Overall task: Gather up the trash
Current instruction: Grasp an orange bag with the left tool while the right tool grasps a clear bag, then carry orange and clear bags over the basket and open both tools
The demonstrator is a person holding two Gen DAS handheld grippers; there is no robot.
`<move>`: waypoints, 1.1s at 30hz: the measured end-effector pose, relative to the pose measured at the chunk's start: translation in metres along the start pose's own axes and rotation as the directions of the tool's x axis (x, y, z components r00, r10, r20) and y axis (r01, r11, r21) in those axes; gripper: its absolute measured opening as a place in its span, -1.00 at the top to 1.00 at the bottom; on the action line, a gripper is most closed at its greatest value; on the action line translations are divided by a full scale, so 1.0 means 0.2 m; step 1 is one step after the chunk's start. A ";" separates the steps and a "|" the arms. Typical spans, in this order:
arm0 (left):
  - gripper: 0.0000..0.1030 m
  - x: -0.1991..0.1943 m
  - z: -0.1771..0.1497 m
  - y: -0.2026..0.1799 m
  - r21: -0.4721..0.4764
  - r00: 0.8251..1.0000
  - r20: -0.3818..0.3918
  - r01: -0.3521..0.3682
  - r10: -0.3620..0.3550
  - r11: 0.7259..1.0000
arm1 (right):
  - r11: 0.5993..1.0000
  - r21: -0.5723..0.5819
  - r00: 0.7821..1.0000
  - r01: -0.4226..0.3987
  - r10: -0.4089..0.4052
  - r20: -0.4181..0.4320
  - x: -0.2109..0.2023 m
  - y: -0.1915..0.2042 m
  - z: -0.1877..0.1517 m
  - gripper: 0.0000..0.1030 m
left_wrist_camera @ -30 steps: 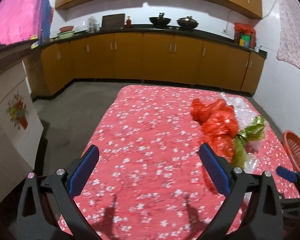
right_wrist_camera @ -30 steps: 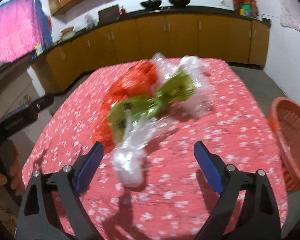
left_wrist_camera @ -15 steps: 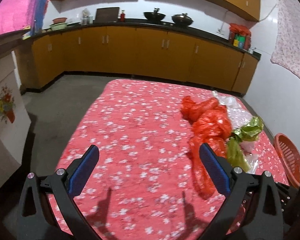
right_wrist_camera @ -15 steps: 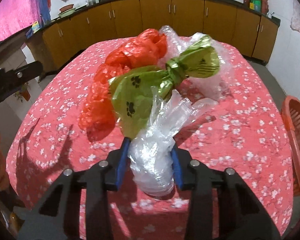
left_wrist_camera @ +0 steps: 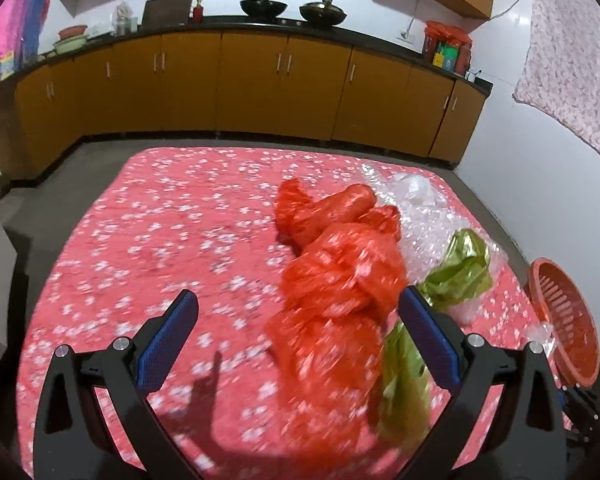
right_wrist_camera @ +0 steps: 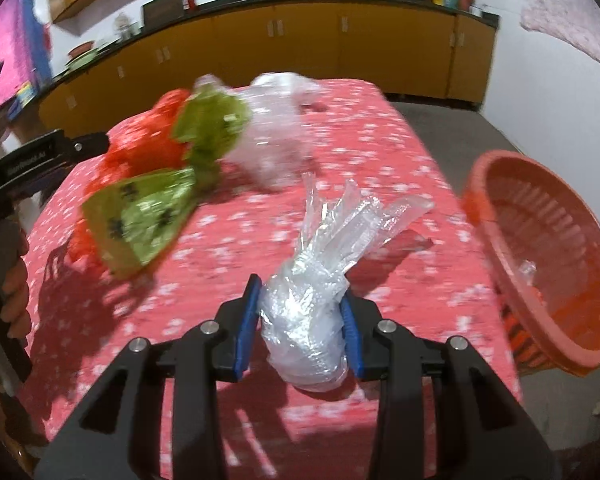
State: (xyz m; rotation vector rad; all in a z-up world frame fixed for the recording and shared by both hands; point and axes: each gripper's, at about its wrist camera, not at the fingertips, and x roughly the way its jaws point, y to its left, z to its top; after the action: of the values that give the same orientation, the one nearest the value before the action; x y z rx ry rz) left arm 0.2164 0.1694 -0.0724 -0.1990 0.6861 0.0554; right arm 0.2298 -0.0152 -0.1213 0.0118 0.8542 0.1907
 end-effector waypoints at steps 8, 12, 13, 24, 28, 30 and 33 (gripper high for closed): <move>-0.76 0.14 0.01 -0.08 0.037 0.997 -0.075 0.030 -0.027 0.999 | 0.999 0.048 1.000 0.009 -0.009 0.005 0.02 -0.11 0.02 0.28; -0.41 0.19 -0.04 -0.05 0.011 0.990 -0.132 0.058 -0.056 0.998 | 0.999 0.048 1.000 0.007 -0.007 0.003 0.03 -0.11 0.02 0.28; -0.25 0.19 -0.05 -0.04 0.010 0.989 -0.136 0.059 -0.057 0.998 | 0.999 0.048 1.000 0.007 -0.007 0.002 0.03 -0.10 0.02 0.28; 0.08 -0.03 -0.14 0.05 0.042 0.995 -0.084 0.065 -0.061 0.997 | 0.999 0.039 1.000 0.003 -0.004 0.023 -0.02 -0.08 0.04 0.28; 0.08 -0.13 -0.16 0.13 0.029 0.997 -0.062 0.043 -0.041 0.999 | 0.999 0.039 0.999 0.002 -0.003 0.039 -0.06 -0.08 0.05 0.28; 0.08 -0.17 -0.15 0.17 0.019 0.998 -0.051 0.033 -0.032 0.999 | 0.999 0.043 0.999 0.002 -0.004 0.051 -0.09 -0.08 0.06 0.28; 0.09 -0.23 -0.13 0.20 0.009 0.999 -0.034 0.028 -0.028 1.000 | 0.999 0.051 0.998 0.002 -0.005 0.070 -0.13 -0.10 0.08 0.28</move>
State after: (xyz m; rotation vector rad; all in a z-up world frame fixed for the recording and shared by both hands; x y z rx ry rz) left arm 0.1602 0.2045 -0.0706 -0.2007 0.7169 0.0221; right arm 0.2284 -0.0374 -0.0937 0.0641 0.7889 0.1645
